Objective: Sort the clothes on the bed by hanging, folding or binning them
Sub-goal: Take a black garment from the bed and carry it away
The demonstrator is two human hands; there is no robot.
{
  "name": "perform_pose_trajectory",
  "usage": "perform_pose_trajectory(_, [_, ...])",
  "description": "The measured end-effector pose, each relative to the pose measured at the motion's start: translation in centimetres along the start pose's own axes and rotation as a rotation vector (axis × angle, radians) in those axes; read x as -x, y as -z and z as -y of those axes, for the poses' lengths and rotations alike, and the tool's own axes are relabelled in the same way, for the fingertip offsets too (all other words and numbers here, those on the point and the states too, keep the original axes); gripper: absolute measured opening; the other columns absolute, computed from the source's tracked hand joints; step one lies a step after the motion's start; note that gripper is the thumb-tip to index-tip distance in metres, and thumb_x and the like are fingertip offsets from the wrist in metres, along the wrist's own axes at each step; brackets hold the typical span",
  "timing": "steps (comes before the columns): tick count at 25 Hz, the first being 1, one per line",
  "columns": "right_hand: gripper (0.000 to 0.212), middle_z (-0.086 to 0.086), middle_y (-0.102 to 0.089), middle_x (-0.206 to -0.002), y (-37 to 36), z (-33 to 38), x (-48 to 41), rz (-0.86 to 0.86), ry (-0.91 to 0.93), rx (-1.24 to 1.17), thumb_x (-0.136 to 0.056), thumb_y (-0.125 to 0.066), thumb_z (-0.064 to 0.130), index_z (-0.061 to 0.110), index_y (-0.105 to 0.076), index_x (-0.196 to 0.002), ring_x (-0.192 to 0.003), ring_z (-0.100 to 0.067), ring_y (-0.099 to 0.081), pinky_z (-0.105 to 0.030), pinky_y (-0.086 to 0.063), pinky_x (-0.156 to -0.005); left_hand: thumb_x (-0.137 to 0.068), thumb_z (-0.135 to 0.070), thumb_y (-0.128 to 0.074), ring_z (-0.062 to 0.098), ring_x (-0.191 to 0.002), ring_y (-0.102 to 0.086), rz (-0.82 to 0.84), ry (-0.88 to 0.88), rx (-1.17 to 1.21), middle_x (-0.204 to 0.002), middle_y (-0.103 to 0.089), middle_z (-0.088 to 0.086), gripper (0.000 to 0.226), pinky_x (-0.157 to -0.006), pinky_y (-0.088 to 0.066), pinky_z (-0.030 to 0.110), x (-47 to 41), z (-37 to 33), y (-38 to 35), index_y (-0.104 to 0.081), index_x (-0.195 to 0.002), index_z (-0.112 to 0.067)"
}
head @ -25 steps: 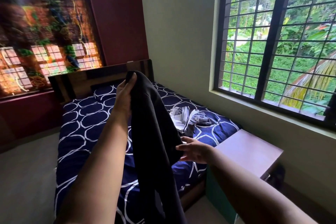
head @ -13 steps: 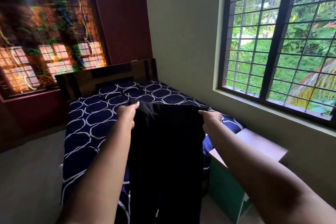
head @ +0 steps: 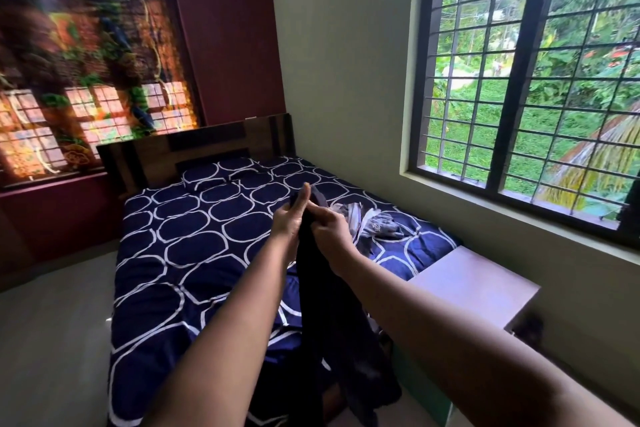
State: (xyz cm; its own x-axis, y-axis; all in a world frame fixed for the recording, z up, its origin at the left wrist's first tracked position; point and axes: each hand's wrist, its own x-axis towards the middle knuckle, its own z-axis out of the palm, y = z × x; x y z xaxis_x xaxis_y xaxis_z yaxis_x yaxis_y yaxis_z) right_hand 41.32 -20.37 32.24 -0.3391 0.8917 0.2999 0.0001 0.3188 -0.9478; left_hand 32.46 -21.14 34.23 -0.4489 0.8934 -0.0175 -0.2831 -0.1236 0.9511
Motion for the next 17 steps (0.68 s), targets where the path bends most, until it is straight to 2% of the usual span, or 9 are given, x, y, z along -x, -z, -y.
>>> perform_pose_trajectory(2, [0.041, -0.002, -0.073, -0.092, 0.6, -0.1, -0.2, 0.003, -0.025, -0.045, -0.079, -0.048, 0.000, 0.022, -0.074, -0.101, -0.086, -0.021, -0.068, -0.042, -0.054, -0.087, -0.084, -0.025, -0.071, 0.022, -0.072, -0.066, 0.030, -0.061, -0.050, -0.077, -0.072, 0.007, 0.017, -0.071, -0.056, 0.029, 0.0, 0.0, 0.3, -0.069, -0.088, -0.008])
perform_pose_trajectory(4, [0.035, -0.003, -0.070, -0.091, 1.7, 0.1, -0.7, -0.088, -0.030, -0.064, -0.080, -0.050, -0.009, 0.013, -0.074, -0.097, -0.085, -0.021, -0.064, -0.038, -0.053, -0.087, -0.087, -0.021, -0.069, 0.026, -0.081, -0.065, 0.031, -0.108, -0.154, -0.083, -0.071, 0.010, 0.012, -0.083, -0.055, 0.040, -0.3, -0.5, 0.9, -0.069, -0.088, -0.009])
perform_pose_trajectory(6, [0.030, 0.002, -0.063, -0.100, 3.5, 0.8, -1.4, -0.180, 0.110, 0.133, -0.077, -0.064, -0.002, 0.014, -0.068, -0.102, -0.092, -0.018, -0.059, -0.031, -0.050, -0.087, -0.091, -0.023, -0.064, 0.026, -0.088, -0.063, 0.090, -0.123, -0.257, -0.089, -0.070, 0.009, 0.012, -0.086, -0.052, 0.040, 0.0, -1.5, 1.5, -0.067, -0.091, -0.012])
perform_pose_trajectory(7, [0.041, 0.005, -0.058, -0.110, 4.4, 1.3, -1.9, -0.123, 0.186, 0.279, -0.074, -0.071, 0.003, 0.017, -0.064, -0.112, -0.099, -0.015, -0.053, -0.030, -0.045, -0.092, -0.093, -0.023, -0.062, 0.025, -0.091, -0.063, 0.146, -0.119, -0.294, -0.092, -0.070, 0.008, 0.012, -0.086, -0.051, 0.038, 0.3, -2.1, 1.7, -0.066, -0.095, -0.013])
perform_pose_trajectory(9, [0.072, 0.006, -0.048, -0.128, 6.1, 2.5, -2.6, 0.182, 0.212, 0.442, -0.069, -0.080, 0.014, 0.024, -0.049, -0.133, -0.116, -0.010, -0.041, -0.026, -0.035, -0.102, -0.095, -0.023, -0.057, 0.022, -0.094, -0.064, 0.279, -0.131, -0.341, -0.098, -0.069, 0.007, 0.015, -0.084, -0.051, 0.031, 1.3, -3.4, 2.2, -0.064, -0.102, -0.012])
perform_pose_trajectory(11, [0.087, 0.005, -0.047, -0.132, 7.2, 3.4, -2.9, 0.450, 0.154, 0.434, -0.070, -0.083, 0.015, 0.025, -0.037, -0.142, -0.120, -0.006, -0.043, -0.017, -0.036, -0.102, -0.097, -0.021, -0.054, 0.015, -0.087, -0.065, 0.348, -0.162, -0.358, -0.094, -0.069, 0.004, 0.015, -0.078, -0.052, 0.023, 2.3, -4.9, 2.5, -0.062, -0.103, -0.010])
perform_pose_trajectory(12, [0.089, 0.005, -0.048, -0.131, 7.6, 3.6, -3.0, 0.506, 0.128, 0.398, -0.071, -0.083, 0.013, 0.025, -0.034, -0.143, -0.119, -0.007, -0.046, -0.016, -0.038, -0.101, -0.097, -0.019, -0.053, 0.011, -0.083, -0.066, 0.349, -0.181, -0.347, -0.090, -0.070, 0.002, 0.014, -0.073, -0.052, 0.020, 2.8, -5.6, 2.7, -0.062, -0.102, -0.010])
perform_pose_trajectory(15, [0.087, -0.003, -0.052, -0.123, 7.8, 2.8, -2.4, 0.411, 0.129, 0.322, -0.069, -0.083, 0.008, 0.025, -0.032, -0.137, -0.109, -0.015, -0.056, -0.024, -0.047, -0.097, -0.098, -0.020, -0.051, 0.009, -0.077, -0.067, 0.284, -0.233, -0.280, -0.085, -0.069, 0.000, 0.013, -0.066, -0.052, 0.017, 4.1, -7.5, 3.5, -0.060, -0.100, -0.010])
perform_pose_trajectory(17, [0.074, 0.001, -0.051, -0.111, 7.2, 2.0, -1.4, 0.338, 0.131, 0.208, -0.071, -0.079, -0.002, 0.018, -0.035, -0.127, -0.087, -0.004, -0.059, -0.015, -0.050, -0.078, -0.099, -0.022, -0.050, 0.008, -0.075, -0.067, 0.231, -0.279, -0.285, -0.083, -0.069, -0.001, 0.016, -0.064, -0.051, 0.017, 4.6, -8.2, 4.4, -0.060, -0.098, -0.010])
